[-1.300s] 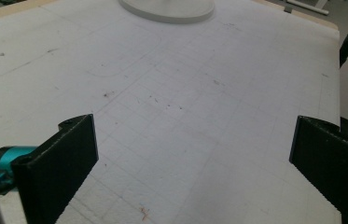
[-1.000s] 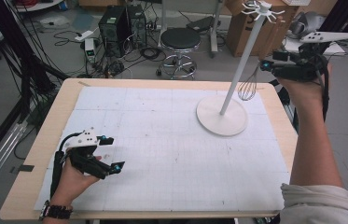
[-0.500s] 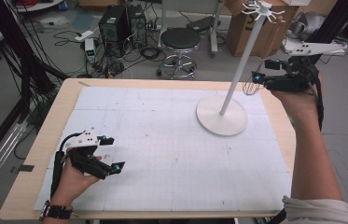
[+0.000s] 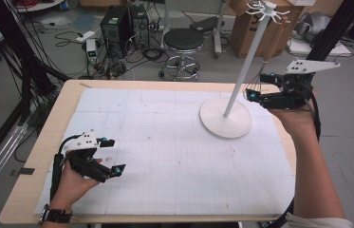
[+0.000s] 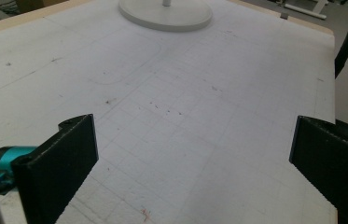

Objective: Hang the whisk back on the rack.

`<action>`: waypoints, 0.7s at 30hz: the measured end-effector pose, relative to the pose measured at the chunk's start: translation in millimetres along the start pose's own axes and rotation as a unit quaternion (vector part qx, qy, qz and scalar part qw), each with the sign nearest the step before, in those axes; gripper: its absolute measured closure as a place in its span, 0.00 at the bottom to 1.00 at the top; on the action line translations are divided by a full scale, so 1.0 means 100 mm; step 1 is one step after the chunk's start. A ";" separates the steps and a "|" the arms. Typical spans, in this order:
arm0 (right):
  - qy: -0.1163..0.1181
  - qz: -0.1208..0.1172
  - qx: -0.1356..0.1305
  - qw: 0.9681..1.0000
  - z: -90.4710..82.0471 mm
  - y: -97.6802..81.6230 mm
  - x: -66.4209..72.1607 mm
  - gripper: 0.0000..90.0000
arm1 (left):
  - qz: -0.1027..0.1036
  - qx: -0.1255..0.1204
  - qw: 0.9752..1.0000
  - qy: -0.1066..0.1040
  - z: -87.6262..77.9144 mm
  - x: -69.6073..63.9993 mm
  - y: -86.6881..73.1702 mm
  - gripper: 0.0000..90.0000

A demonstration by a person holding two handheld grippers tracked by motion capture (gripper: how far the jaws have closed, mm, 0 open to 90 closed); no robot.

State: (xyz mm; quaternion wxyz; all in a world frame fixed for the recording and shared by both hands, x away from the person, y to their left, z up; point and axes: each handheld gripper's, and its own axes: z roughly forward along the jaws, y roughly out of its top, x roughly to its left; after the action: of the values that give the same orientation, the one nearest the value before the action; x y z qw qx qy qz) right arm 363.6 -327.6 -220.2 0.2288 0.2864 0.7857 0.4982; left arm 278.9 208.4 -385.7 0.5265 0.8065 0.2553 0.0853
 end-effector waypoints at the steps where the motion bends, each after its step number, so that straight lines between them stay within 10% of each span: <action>1: 0.002 0.000 -0.001 1.000 0.01 -0.02 0.01 0.23 | 0.000 -0.001 1.000 0.002 0.00 0.00 0.00 0.02; 21: 0.087 0.006 -0.026 0.996 0.18 -0.49 0.39 0.14 | 0.001 -0.009 1.000 -0.003 -0.03 0.01 -0.02 0.02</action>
State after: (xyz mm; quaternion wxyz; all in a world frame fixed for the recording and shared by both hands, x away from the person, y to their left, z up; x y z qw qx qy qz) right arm 335.5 -305.9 -275.0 0.1637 0.2407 0.7875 0.5433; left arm 277.9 212.1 -385.9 0.5346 0.8020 0.2522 0.0859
